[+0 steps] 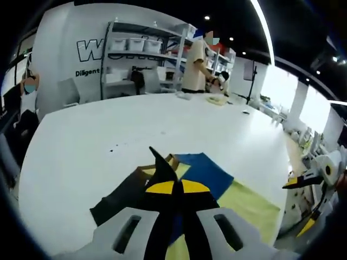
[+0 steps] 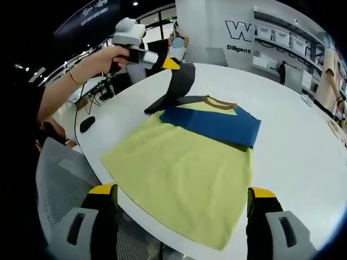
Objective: Fold the garment on the visible template until the final outline fits inside the template.
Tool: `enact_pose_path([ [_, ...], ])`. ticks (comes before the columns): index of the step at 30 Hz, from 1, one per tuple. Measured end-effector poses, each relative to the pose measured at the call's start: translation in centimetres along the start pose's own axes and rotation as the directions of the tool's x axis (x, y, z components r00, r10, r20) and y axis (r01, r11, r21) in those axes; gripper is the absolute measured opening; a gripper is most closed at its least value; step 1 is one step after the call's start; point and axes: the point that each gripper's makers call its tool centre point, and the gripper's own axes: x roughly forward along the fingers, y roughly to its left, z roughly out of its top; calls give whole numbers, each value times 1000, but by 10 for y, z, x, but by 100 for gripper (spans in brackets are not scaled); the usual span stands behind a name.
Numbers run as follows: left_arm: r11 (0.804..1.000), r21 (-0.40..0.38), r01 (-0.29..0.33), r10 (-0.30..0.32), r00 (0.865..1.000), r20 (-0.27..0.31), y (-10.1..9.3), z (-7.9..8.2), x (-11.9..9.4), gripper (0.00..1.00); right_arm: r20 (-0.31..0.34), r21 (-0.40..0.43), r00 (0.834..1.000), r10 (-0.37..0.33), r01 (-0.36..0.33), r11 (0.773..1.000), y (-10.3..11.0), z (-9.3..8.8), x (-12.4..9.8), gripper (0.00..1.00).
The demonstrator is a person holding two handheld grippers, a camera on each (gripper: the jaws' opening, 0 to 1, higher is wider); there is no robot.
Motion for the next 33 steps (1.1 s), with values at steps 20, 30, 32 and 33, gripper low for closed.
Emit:
enact_pose_path([
  [20,996,6,94,-94,996,14,-63,20,34,2,0,-8,1000,1,-1,1000,0,-3,2,99],
  [30,994,-7,109,-109,994,-6,-80,12,57,2,2,-9,1000,3,-3,1000,1,-4,3,98],
  [32,994,-10,112,-112,994,-14,-83,7,65,2,4,-5,1000,1,-1,1000,-1,-3,3,98],
  [33,993,-8,115,-115,993,-20,-85,5,68,2,4,-5,1000,1,0,1000,-1,-3,3,98],
])
